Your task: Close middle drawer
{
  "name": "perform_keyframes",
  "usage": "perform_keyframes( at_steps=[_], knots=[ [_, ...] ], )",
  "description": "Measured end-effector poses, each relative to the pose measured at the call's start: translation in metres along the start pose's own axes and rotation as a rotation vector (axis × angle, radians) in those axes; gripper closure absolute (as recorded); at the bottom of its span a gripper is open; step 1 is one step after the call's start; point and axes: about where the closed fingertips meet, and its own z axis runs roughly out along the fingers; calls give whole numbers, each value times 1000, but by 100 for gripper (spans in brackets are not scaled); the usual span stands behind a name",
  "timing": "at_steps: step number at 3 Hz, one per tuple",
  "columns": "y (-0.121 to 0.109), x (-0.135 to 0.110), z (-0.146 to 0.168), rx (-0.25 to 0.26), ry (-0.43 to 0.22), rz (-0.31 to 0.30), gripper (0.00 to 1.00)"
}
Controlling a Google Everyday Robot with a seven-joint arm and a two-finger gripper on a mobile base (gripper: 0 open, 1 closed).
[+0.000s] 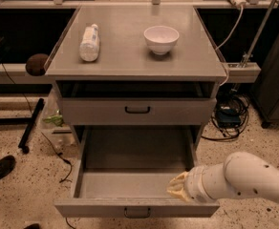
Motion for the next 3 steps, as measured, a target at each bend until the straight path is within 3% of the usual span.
perform_keyframes(
  at_steps=[1, 2, 3],
  knots=[
    [6, 8, 14, -33, -11, -33, 100],
    [5, 8, 13, -31, -11, -34, 100],
    [10, 11, 28, -64, 38, -95, 100]
  ],
)
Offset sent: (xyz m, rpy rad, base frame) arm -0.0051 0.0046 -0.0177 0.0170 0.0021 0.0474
